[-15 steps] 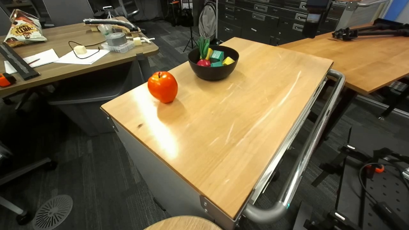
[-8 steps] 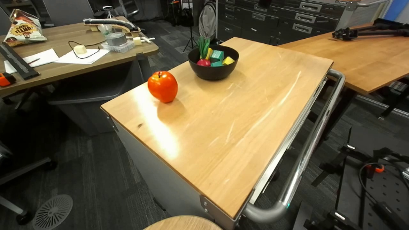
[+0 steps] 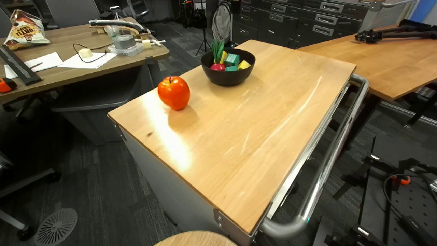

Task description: Take most of the objects from the bowl one at a time and put them on the table, then move the apple to the right, then take the block from the bowl and put it on the table

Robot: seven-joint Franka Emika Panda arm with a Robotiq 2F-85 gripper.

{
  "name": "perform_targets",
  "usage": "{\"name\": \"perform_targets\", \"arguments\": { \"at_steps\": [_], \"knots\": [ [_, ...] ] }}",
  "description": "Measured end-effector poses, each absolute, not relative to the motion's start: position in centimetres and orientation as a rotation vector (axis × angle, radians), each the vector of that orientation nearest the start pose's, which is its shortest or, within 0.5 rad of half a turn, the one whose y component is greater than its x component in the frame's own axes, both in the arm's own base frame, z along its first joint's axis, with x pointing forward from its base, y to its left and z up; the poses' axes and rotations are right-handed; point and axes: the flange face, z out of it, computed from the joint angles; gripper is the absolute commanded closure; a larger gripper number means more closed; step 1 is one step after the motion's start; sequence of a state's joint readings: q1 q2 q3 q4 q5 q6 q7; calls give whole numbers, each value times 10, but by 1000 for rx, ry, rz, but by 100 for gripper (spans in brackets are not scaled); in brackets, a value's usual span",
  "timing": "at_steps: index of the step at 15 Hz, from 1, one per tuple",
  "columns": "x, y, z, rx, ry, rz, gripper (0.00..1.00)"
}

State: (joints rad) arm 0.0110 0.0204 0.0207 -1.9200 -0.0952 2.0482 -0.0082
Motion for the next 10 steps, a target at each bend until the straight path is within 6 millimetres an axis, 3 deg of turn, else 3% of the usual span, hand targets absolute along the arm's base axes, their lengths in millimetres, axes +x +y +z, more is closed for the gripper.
{"name": "perform_targets", "arguments": {
  "at_steps": [5, 10],
  "knots": [
    [576, 13, 492, -3219, -133, -170, 0],
    [590, 13, 477, -3209, -123, -194, 0]
  ]
}}
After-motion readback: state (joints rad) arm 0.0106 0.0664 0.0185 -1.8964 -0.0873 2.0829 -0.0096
